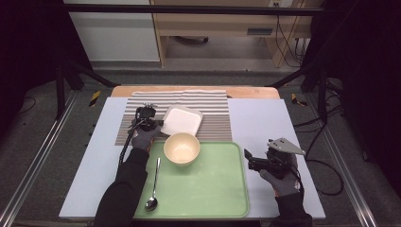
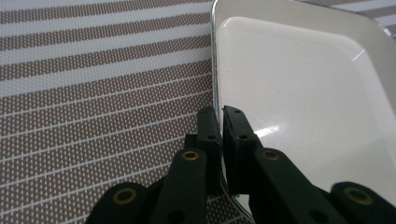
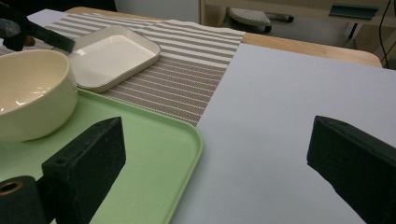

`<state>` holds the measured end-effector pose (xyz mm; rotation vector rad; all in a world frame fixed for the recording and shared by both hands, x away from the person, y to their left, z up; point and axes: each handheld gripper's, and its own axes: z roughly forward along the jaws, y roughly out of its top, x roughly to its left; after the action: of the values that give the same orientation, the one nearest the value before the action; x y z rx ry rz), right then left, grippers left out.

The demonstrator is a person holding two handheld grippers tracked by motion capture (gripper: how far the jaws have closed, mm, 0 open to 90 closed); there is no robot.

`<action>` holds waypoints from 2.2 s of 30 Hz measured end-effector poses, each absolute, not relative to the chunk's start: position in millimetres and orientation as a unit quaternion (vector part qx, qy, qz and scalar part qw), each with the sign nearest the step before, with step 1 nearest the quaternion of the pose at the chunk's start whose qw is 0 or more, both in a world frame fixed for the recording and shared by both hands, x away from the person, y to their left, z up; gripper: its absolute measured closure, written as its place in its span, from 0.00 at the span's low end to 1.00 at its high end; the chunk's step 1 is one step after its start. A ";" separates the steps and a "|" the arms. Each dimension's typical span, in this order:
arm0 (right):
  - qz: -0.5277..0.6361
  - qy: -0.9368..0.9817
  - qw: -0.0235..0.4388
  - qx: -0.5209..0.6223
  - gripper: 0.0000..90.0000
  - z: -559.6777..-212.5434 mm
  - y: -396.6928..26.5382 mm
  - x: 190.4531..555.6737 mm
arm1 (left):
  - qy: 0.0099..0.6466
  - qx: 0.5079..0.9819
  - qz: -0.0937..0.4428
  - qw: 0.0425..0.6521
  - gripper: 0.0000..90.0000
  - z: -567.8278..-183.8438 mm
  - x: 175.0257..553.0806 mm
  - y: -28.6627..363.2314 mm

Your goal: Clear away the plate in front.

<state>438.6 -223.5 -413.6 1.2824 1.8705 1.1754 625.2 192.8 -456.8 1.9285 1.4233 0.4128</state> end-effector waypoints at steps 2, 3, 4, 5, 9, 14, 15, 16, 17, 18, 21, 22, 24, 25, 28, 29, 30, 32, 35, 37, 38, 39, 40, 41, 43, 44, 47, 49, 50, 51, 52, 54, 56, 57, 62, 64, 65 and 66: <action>0.439 0.702 0.289 0.481 0.05 -413.9 -223.3 438.6 | 0.546 0.740 0.160 0.358 0.97 -452.2 623.7 193.6; 0.439 0.701 0.289 0.482 0.05 -414.0 -222.9 438.6 | 0.543 0.741 0.165 0.359 0.98 -450.1 623.0 194.1; 0.439 0.702 0.290 0.480 0.05 -413.9 -222.9 438.7 | 0.541 0.741 0.168 0.361 0.98 -448.6 622.3 194.3; 0.439 0.702 0.290 0.480 0.05 -413.9 -222.8 438.6 | 0.542 0.738 0.169 0.365 0.98 -447.6 621.8 193.9; 0.438 0.702 0.291 0.480 0.05 -413.8 -223.0 438.5 | 0.540 0.735 0.174 0.371 0.98 -445.9 620.8 194.0; 0.440 0.701 0.289 0.482 0.05 -413.9 -223.6 438.5 | 0.536 0.729 0.196 0.378 0.98 -439.9 618.6 192.9; 0.439 0.701 0.290 0.481 0.05 -413.9 -223.6 438.3 | 0.537 0.727 0.197 0.379 0.98 -439.0 618.4 193.3; 0.439 0.701 0.291 0.481 0.05 -413.7 -223.7 438.1 | 0.537 0.726 0.198 0.381 0.98 -438.3 618.4 194.2; 0.439 0.701 0.292 0.481 0.05 -413.5 -223.8 438.0 | 0.538 0.726 0.200 0.380 0.98 -437.3 618.1 195.3; 0.439 0.701 0.291 0.481 0.05 -413.1 -223.9 437.7 | 0.538 0.723 0.203 0.382 0.98 -436.3 617.9 196.0; 0.439 0.700 0.291 0.482 0.05 -413.0 -224.5 437.8 | 0.542 0.716 0.213 0.386 0.98 -430.8 617.1 199.4; 0.439 0.700 0.292 0.482 0.05 -413.1 -224.7 437.9 | 0.543 0.712 0.215 0.390 0.98 -428.4 617.1 200.8; 0.439 0.700 0.292 0.482 0.05 -413.1 -224.8 437.8 | 0.544 0.709 0.215 0.394 0.98 -423.5 617.3 203.3; 0.439 0.700 0.292 0.482 0.05 -413.1 -224.9 437.8 | 0.546 0.707 0.218 0.394 0.98 -420.6 616.7 203.7; 0.438 0.700 0.293 0.482 0.05 -413.0 -224.8 437.9 | 0.543 0.703 0.221 0.402 0.98 -412.6 614.1 204.4; 0.439 0.700 0.292 0.482 0.05 -412.9 -224.8 437.6 | 0.542 0.700 0.225 0.406 0.98 -409.7 613.0 204.4; 0.439 0.700 0.293 0.481 0.05 -412.7 -225.1 437.6 | 0.540 0.701 0.226 0.408 0.98 -406.5 612.0 204.8; 0.439 0.699 0.293 0.482 0.05 -412.6 -225.8 437.7 | 0.538 0.698 0.230 0.413 0.98 -399.9 610.0 205.2; 0.440 0.698 0.291 0.484 0.05 -412.3 -226.1 437.5 | 0.535 0.691 0.237 0.425 0.98 -388.2 606.3 206.4; 0.440 0.698 0.294 0.482 0.05 -411.8 -226.3 437.3 | 0.531 0.691 0.242 0.427 0.98 -382.3 603.7 207.6; 0.440 0.698 0.295 0.482 0.05 -411.7 -226.3 437.3 | 0.529 0.690 0.243 0.429 0.98 -379.3 602.1 208.0; 0.440 0.698 0.294 0.482 0.05 -411.4 -226.4 437.2 | 0.527 0.691 0.245 0.431 0.98 -376.3 600.3 208.3; 0.441 0.697 0.294 0.483 0.05 -411.3 -226.6 437.2 | 0.525 0.689 0.246 0.435 0.98 -373.5 598.6 208.3; 0.441 0.698 0.295 0.482 0.05 -411.2 -226.8 437.2 | 0.523 0.689 0.246 0.437 0.98 -370.6 596.7 208.5; 0.441 0.697 0.295 0.482 0.05 -410.9 -227.0 437.0 | 0.517 0.689 0.248 0.443 0.98 -364.2 592.3 208.6; 0.442 0.697 0.295 0.483 0.05 -410.6 -227.1 436.9 | 0.515 0.688 0.249 0.447 0.98 -361.0 589.9 208.2; 0.442 0.696 0.293 0.483 0.05 -410.2 -227.3 436.5 | 0.502 0.691 0.248 0.456 0.98 -352.1 582.9 207.7; 0.441 0.697 0.293 0.483 0.05 -410.2 -226.9 436.5 | 0.494 0.693 0.251 0.461 0.98 -347.1 578.4 205.6; 0.441 0.698 0.293 0.482 0.05 -410.2 -226.7 436.4 | 0.490 0.694 0.253 0.462 0.98 -344.5 575.8 204.4; 0.441 0.698 0.292 0.482 0.05 -410.1 -226.4 436.3 | 0.486 0.695 0.254 0.465 0.98 -342.2 573.2 203.4; 0.441 0.698 0.293 0.482 0.05 -410.2 -226.2 436.4 | 0.481 0.696 0.255 0.469 0.98 -339.7 570.2 202.7; 0.440 0.699 0.292 0.482 0.05 -410.2 -226.0 436.5 | 0.473 0.697 0.255 0.475 0.98 -334.9 564.1 201.1; 0.440 0.699 0.291 0.482 0.05 -410.0 -226.3 436.2 | 0.463 0.701 0.251 0.481 0.98 -330.7 558.2 199.1; 0.440 0.699 0.291 0.482 0.05 -410.0 -226.4 436.1 | 0.457 0.704 0.253 0.481 0.98 -328.5 554.0 197.6; 0.439 0.700 0.293 0.481 0.05 -409.7 -226.6 436.0 | 0.437 0.711 0.252 0.490 0.98 -320.5 537.7 193.8; 0.438 0.701 0.293 0.481 0.05 -409.7 -226.7 435.9 | 0.429 0.714 0.251 0.494 0.98 -317.6 530.4 192.2; 0.438 0.701 0.293 0.481 0.05 -409.6 -226.6 435.8 | 0.420 0.715 0.252 0.499 0.98 -316.7 527.1 190.8; 0.438 0.701 0.294 0.480 0.05 -409.4 -226.6 435.8 | 0.411 0.720 0.256 0.498 0.98 -316.0 524.0 189.9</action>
<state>435.8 -226.6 -409.4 1.2783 1.8654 1.1665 524.0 189.9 -316.0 1.7421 0.9941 0.6186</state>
